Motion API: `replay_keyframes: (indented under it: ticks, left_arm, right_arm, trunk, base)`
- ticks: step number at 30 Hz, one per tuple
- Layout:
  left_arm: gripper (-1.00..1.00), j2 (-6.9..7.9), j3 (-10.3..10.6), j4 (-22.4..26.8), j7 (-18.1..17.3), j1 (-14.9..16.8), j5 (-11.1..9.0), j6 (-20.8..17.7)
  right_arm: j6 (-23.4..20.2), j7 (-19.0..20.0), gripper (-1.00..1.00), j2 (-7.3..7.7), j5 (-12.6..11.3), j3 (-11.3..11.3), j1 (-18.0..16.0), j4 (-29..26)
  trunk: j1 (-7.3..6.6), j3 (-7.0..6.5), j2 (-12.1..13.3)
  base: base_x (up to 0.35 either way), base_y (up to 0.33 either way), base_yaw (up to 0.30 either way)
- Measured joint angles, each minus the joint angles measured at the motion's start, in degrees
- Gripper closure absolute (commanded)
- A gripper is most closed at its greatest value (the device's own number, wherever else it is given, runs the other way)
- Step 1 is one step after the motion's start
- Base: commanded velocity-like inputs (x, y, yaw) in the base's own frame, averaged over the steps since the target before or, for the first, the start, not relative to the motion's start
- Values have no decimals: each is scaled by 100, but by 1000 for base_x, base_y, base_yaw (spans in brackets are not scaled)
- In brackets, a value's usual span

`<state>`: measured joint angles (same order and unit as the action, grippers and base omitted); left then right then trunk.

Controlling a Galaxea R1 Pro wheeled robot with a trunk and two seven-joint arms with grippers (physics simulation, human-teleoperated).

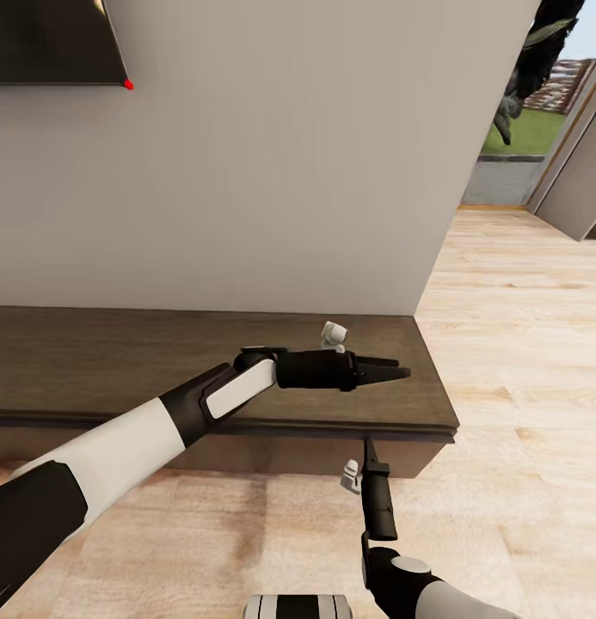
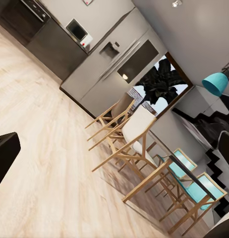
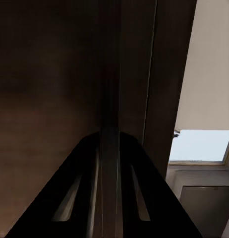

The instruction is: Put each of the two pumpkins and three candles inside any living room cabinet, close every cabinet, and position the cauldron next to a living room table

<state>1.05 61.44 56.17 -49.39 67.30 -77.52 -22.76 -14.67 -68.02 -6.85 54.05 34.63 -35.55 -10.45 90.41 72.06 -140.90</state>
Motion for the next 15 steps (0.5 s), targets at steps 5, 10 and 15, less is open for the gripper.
replay_keyframes:
  ticks: [5,10,15]
  left_arm:
    - [-100,-7,0,18,6,0,0,0]
    - [-100,-1,0,11,0,1,0,0]
    - [-100,-2,0,0,0,-1,0,0]
  right_arm:
    - [4,5,100,-8,-1,-17,-2,0]
    - [6,2,100,-8,2,-15,0,0]
    - [6,2,100,-8,2,-14,0,0]
  trunk:
    - [0,-1,0]
    - [0,0,0]
    - [0,0,0]
  base:
    - [-144,0,0]
    - [-48,0,0]
    - [-3,0,0]
